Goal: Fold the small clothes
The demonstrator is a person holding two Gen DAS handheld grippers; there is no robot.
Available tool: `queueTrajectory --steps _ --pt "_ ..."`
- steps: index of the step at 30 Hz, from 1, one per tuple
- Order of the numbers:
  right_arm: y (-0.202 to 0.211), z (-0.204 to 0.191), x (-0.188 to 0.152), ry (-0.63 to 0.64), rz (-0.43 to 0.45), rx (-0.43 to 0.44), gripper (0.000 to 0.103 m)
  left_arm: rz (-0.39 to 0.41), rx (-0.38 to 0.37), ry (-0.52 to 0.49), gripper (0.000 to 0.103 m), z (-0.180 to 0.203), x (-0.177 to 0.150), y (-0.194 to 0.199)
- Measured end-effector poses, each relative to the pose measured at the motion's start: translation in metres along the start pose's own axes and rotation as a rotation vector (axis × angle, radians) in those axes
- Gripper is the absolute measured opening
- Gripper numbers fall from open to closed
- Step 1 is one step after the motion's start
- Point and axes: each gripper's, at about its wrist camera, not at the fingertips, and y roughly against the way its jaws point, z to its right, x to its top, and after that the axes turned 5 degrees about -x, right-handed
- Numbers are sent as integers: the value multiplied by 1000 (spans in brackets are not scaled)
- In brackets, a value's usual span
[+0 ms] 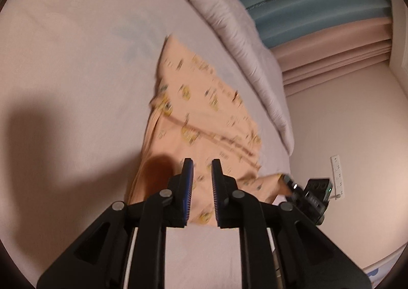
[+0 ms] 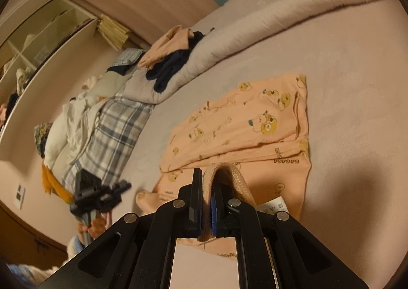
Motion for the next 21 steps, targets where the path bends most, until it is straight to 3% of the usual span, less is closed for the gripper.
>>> queueTrajectory --steps 2,4,11,21 --pt "1 3 -1 -16 -1 0 8 -7 0 12 19 -4 -3 -1" --pt "2 4 -3 -21 -2 -1 8 -3 -8 28 34 -7 -4 -2" --pt "4 -1 -5 -10 -11 -14 8 1 18 38 35 -14 -8 5" --pt "-1 -2 -8 -13 -23 -24 8 -148 -70 25 32 -10 -14 -36"
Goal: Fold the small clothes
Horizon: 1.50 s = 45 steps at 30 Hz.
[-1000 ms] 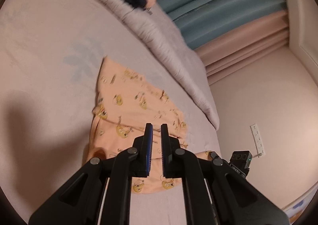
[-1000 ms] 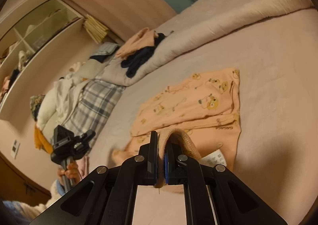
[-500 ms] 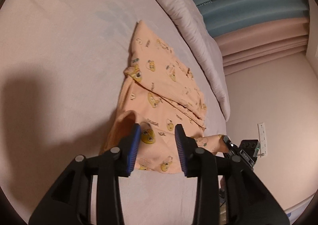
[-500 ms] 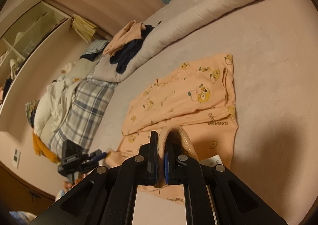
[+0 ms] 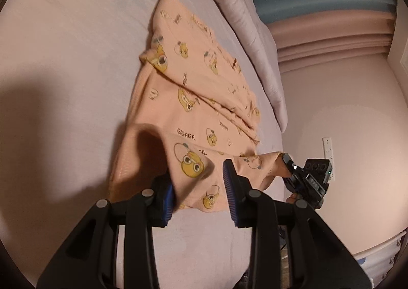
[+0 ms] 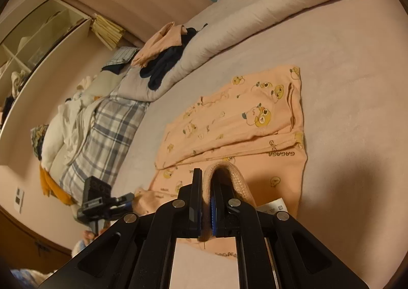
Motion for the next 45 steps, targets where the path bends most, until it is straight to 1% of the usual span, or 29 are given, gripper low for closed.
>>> queueTrajectory --steps 2,3,5,6,8,13,14,17,26,31,37,40,45 --pt "0 1 -1 4 -7 -9 8 13 -20 -6 18 1 0 0" --pt "0 0 -1 8 -9 -13 8 21 -31 -6 6 2 0 2" --pt "0 1 -1 10 -9 -16 8 64 -63 4 4 4 1 8" --pt "0 1 -2 11 -8 -17 8 93 -66 7 2 6 2 13" --pt "1 1 -2 11 -2 -22 8 148 -88 9 1 10 5 21" --pt "1 -1 1 8 27 -12 8 239 -138 2 1 22 15 35" --pt "1 -1 2 4 33 -8 8 248 -158 2 1 24 18 37" --pt "-1 -3 9 6 53 -5 8 279 -176 0 1 29 31 41" --pt "-9 -3 47 2 107 2 8 320 -169 -7 1 41 77 36" --pt "-21 3 69 -16 116 -2 8 329 -135 13 1 35 96 30" --pt "-39 13 85 -35 108 -40 8 323 -88 43 1 23 114 18" --pt "-45 20 91 -63 103 -45 8 319 -56 47 1 21 122 12" --pt "-60 40 97 -121 68 -119 8 302 11 97 1 3 135 1"
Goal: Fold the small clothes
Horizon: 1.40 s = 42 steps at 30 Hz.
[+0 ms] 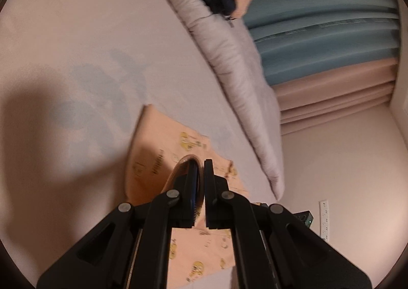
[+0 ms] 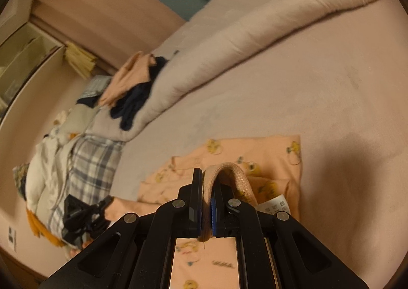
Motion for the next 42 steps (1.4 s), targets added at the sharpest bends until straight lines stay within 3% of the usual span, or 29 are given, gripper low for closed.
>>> queueTrajectory --steps 4,11,15,18,21,23,25,27,31,32,33,34,37,42 --pt "-9 11 5 -23 -44 -38 8 -32 11 26 1 -7 5 -8" --pt "2 17 -4 -13 -118 15 8 -112 -28 -4 9 -4 -3 -5" --pt "4 20 -10 -12 -158 30 14 -159 -10 -33 10 -6 -11 -3" --pt "5 20 -13 -1 -185 31 17 -169 36 -35 23 -12 -15 -3" --pt "4 18 -14 -1 -189 22 39 -177 38 -14 23 -19 -18 -3" --pt "5 17 -14 2 -191 33 41 -188 29 -8 27 -21 -21 -1" --pt "2 13 -14 15 -196 28 41 -209 22 -21 39 -18 -24 -3" --pt "1 11 -13 35 -189 -3 41 -234 21 -36 43 -15 -29 -5" --pt "-2 17 -12 17 -168 -15 40 -236 60 -63 37 -13 -34 -9" --pt "-3 17 -14 23 -164 -16 40 -229 67 -68 32 -12 -34 -10" --pt "-4 16 -15 34 -162 -21 33 -228 70 -72 16 -11 -34 -12" --pt "-5 14 -16 52 -156 -35 25 -225 76 -78 7 -10 -34 -14" --pt "-7 6 -14 99 -137 -60 10 -199 84 -89 5 -6 -33 -16" --pt "-7 -3 -2 129 -86 -65 7 -129 60 -61 5 -3 -13 -25"
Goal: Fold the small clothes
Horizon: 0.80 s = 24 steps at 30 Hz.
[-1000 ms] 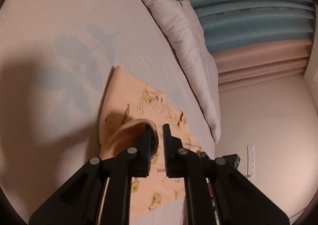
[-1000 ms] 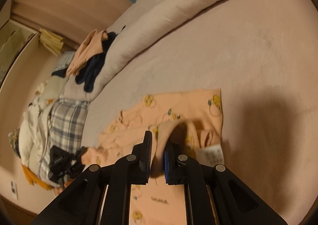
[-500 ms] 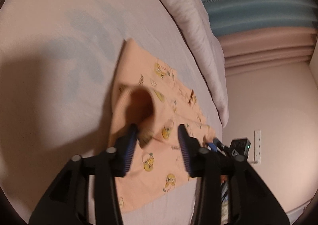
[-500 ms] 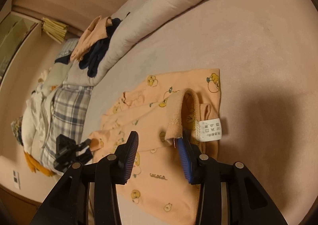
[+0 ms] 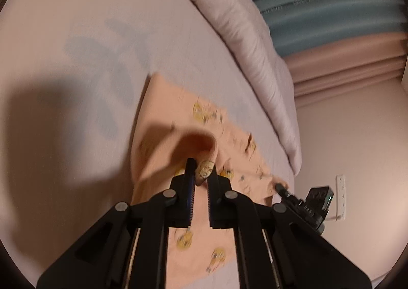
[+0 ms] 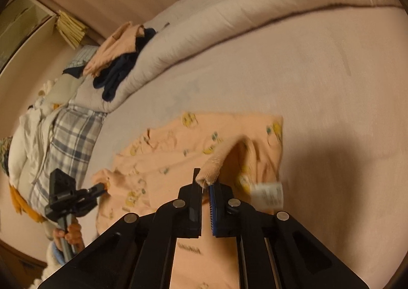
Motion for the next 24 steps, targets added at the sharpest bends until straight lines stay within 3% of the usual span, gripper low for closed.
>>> queueTrajectory --steps 5,10,12,13,15,18,21,24 --pt "-22 -3 27 -16 25 -49 7 72 31 41 5 5 33 -16" --pt "-44 15 55 -195 49 -68 8 190 66 194 6 -11 64 -10" --pt "-46 15 57 -179 55 -129 14 187 108 165 6 -11 67 -6" --pt "-46 16 57 -176 44 -144 32 180 127 134 6 -10 66 -3" --pt "-40 20 52 -176 54 -129 45 165 153 96 6 -9 63 2" --pt "-24 25 45 -149 90 -172 45 136 184 48 11 -11 52 13" --pt "-5 28 30 -113 101 -196 46 114 148 34 11 -17 37 19" --pt "6 26 16 -75 97 -182 45 91 130 9 20 -15 18 25"
